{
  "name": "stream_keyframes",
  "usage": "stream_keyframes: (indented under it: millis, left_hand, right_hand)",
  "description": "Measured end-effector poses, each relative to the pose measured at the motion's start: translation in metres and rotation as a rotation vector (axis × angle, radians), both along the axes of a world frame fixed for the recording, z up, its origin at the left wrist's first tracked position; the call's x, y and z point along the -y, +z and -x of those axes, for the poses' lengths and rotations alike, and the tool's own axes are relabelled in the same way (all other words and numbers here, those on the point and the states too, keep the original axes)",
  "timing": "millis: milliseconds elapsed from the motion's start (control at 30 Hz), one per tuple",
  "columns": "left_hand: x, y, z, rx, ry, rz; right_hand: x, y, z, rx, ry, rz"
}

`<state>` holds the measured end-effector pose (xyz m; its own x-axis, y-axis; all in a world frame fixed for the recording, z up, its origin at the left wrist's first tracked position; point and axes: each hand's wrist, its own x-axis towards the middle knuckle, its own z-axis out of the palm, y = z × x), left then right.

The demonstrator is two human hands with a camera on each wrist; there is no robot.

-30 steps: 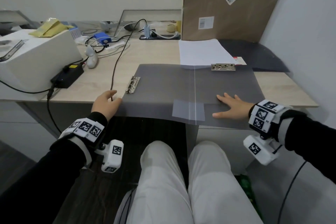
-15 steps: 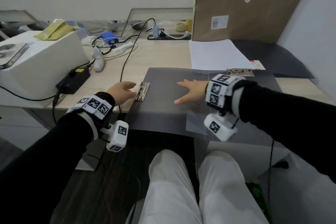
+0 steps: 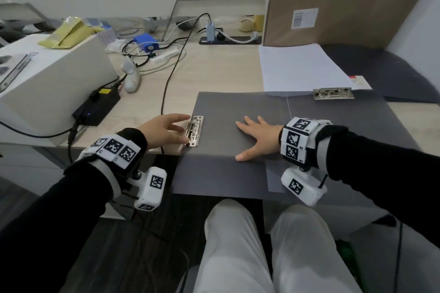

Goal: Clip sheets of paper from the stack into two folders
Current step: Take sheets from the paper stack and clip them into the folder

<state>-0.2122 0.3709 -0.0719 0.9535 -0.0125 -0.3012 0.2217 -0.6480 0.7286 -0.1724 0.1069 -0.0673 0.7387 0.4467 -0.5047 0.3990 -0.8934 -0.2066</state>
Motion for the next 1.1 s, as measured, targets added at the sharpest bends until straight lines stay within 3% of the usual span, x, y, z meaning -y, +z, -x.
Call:
stream_keyframes:
  millis: [233, 733, 900, 1100]
  left_hand:
    - [0.000, 0.002, -0.006, -0.042, -0.202, -0.162]
    - [0.002, 0.003, -0.011, -0.020, -0.282, -0.288]
    - [0.002, 0.020, -0.009, -0.095, -0.174, 0.000]
    - [0.012, 0.034, -0.040, 0.156, 0.096, -0.032]
  right_hand:
    - [0.004, -0.002, 0.005, -0.002, 0.036, -0.013]
    - [0.005, -0.004, 0.006, 0.034, 0.042, -0.030]
    - [0.006, -0.004, 0.005, 0.042, 0.040, -0.035]
    - [0.003, -0.001, 0.006, 0.007, 0.024, -0.054]
